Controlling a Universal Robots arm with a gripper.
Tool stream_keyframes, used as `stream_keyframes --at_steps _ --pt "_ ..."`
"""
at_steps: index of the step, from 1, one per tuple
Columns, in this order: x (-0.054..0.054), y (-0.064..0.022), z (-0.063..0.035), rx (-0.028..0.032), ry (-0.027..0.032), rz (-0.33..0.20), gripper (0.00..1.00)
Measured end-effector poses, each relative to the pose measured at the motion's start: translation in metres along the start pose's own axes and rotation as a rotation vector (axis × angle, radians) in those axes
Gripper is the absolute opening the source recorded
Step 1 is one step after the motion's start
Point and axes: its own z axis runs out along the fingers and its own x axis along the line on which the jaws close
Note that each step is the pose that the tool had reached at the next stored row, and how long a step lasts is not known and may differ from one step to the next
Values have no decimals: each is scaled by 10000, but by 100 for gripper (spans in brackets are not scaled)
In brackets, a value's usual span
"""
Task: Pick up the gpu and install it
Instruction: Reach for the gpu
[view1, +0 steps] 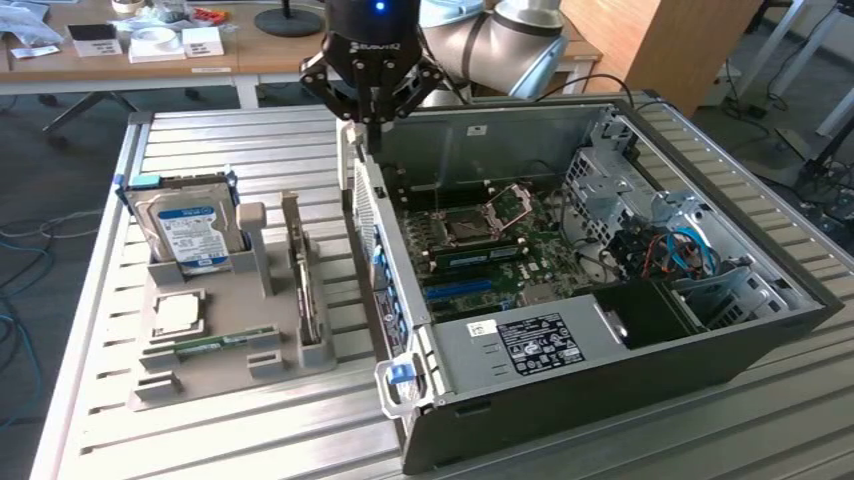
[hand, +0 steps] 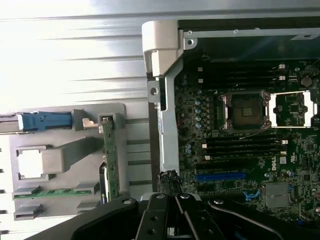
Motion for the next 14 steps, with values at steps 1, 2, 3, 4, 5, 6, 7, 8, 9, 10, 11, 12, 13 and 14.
stream_keyframes --at_steps 1,2,3,4,5,6,7,8,9,10,11,12,13,14 --pt "23 -2 0 0 0 0 10" --pt "46 -3 0 0 0 1 10" --pt "69 -4 -1 0 0 1 10" --pt "92 -6 0 -1 0 2 10" --pt "117 -7 0 -1 0 2 10" --pt "140 -9 -1 0 0 1 10" --pt "161 -11 -1 0 0 1 10" --pt "183 -12 -1 0 -1 0 10" --pt "205 -13 -1 -1 0 0 10" --pt "226 -14 -1 0 0 0 10" --pt "247 -15 -1 0 0 0 10" --pt "271 -15 -1 0 0 1 10" --pt "294 -16 -2 0 0 1 10" --pt "317 -17 -2 0 0 2 10"
